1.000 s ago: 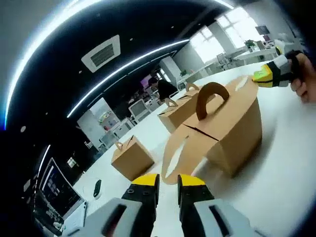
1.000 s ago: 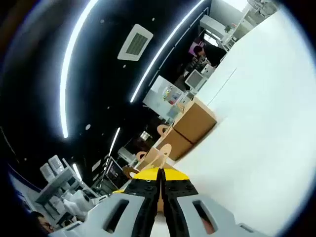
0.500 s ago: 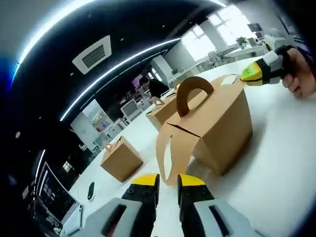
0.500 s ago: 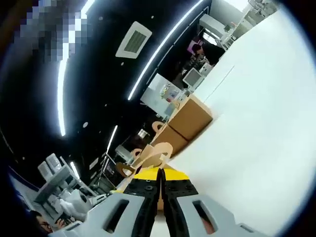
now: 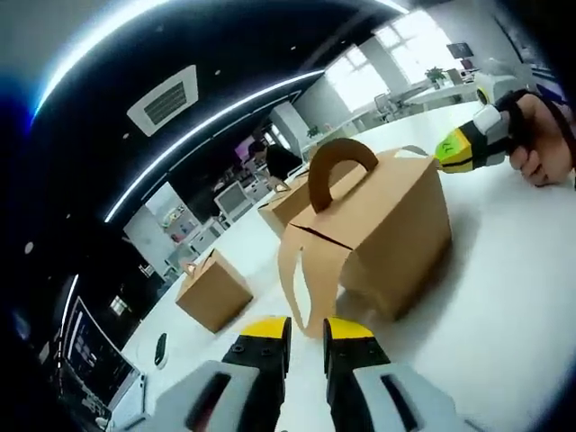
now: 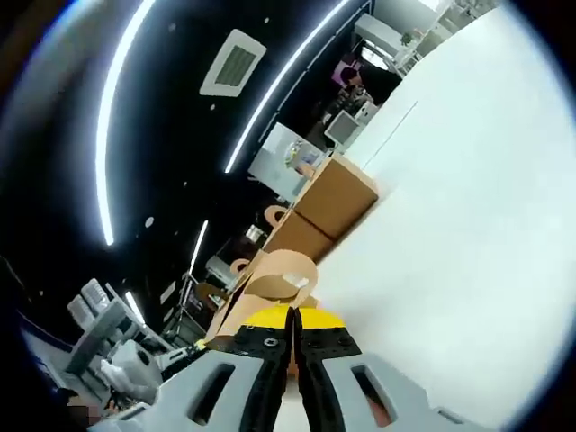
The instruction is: Pick up one paper box from the group, open the paper box, and remove the item inside
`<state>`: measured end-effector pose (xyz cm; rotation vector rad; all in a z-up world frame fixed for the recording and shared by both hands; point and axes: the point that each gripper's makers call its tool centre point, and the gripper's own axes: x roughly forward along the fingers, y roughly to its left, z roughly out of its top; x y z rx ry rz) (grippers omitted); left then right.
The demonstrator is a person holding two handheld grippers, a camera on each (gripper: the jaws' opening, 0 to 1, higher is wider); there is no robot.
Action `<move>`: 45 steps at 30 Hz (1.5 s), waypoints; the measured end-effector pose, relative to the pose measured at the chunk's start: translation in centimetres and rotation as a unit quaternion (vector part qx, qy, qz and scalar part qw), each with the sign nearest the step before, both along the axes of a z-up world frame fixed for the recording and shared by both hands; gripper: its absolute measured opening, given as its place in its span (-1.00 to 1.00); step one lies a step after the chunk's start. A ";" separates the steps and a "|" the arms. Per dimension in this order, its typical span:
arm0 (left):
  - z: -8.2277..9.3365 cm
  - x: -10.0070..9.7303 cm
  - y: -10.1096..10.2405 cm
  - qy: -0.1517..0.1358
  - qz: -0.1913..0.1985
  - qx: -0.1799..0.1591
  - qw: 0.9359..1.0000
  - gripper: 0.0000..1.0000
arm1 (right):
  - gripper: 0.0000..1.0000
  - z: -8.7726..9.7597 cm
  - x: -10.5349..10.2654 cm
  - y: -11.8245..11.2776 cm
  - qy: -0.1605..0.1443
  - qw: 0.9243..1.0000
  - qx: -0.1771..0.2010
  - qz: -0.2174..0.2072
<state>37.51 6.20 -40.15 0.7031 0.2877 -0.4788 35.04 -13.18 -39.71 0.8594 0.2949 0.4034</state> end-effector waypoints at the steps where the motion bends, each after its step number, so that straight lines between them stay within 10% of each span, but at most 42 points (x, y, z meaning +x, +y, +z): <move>1: -0.1 0.0 -0.1 0.001 -0.001 -0.001 1.000 -0.66 | -0.94 0.0 0.0 0.1 0.000 1.000 -0.006 0.001; 28: -1.3 -0.5 -2.0 0.010 -0.023 -0.004 1.000 -0.64 | -0.93 -1.3 0.0 1.3 0.004 0.996 -0.084 0.030; 45: 2.8 -3.3 1.3 -0.022 -0.007 -0.039 0.999 -0.59 | -0.64 5.0 -0.2 -1.0 -0.069 0.998 -0.003 0.000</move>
